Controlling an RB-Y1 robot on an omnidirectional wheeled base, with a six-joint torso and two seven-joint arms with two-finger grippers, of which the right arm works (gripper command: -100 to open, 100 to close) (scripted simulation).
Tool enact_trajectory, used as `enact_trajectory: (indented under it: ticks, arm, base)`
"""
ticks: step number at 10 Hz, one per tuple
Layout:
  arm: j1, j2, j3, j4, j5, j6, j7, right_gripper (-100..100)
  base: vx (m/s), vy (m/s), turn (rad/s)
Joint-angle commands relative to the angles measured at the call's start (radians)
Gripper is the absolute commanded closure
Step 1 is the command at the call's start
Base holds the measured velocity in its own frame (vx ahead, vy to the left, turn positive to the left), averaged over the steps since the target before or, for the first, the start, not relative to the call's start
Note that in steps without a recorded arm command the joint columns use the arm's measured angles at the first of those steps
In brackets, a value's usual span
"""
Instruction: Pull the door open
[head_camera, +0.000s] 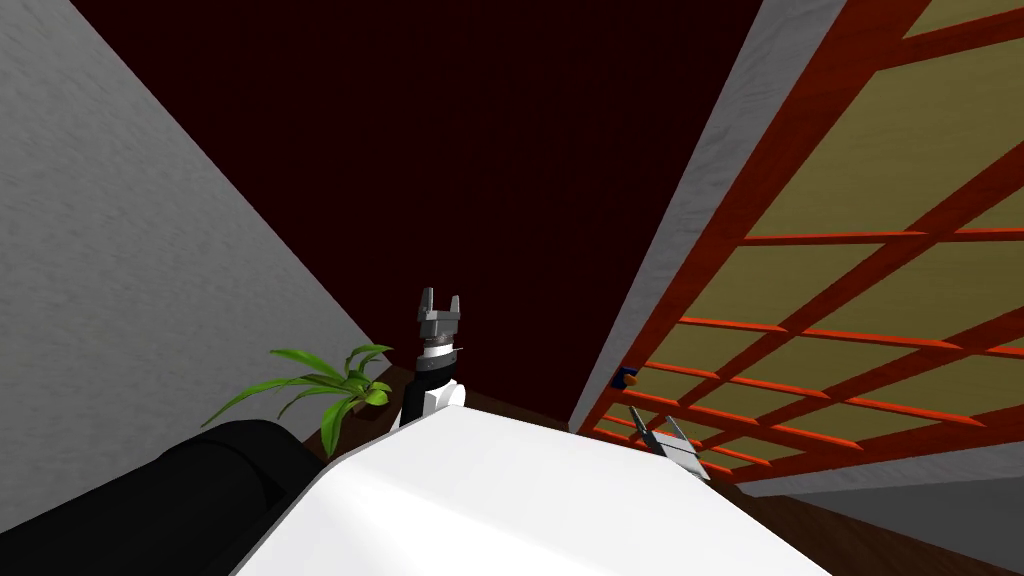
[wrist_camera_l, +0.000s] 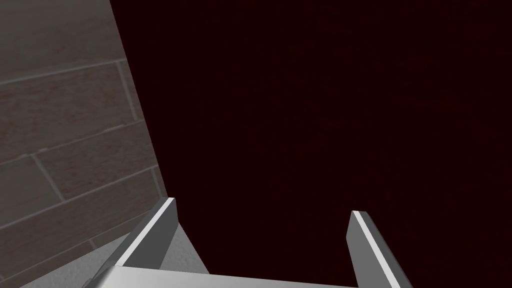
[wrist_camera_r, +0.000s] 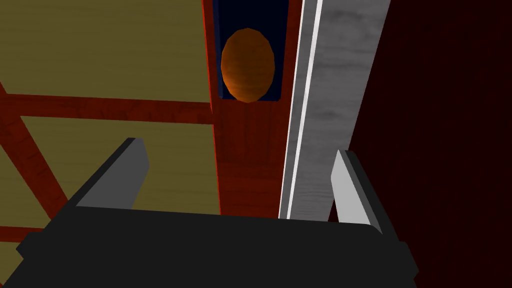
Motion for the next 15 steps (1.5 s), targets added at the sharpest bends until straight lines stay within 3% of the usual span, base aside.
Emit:
enact_trajectory:
  ticks: [1, 5, 6, 11, 15]
  arm:
    - [-0.01, 0.001, -0.002, 0.003, -0.002, 0.009, 0.004, -100]
    - [-0.023, 0.004, -0.004, 0.002, -0.006, 0.023, 0.01, -100]
    - [-0.023, 0.004, -0.004, 0.002, -0.006, 0.023, 0.01, 100]
    - [-0.023, 0.004, -0.004, 0.002, -0.006, 0.023, 0.01, 100]
    - [-0.022, -0.001, 0.018, -0.005, -0.023, 0.032, -0.081, 100]
  base:
    - [0.178, -0.008, 0.036]
    - [0.168, -0.029, 0.026]
    - [-0.023, 0.006, 0.0]
    - [-0.012, -0.002, 0.004]
    - [-0.021, -0.004, 0.0]
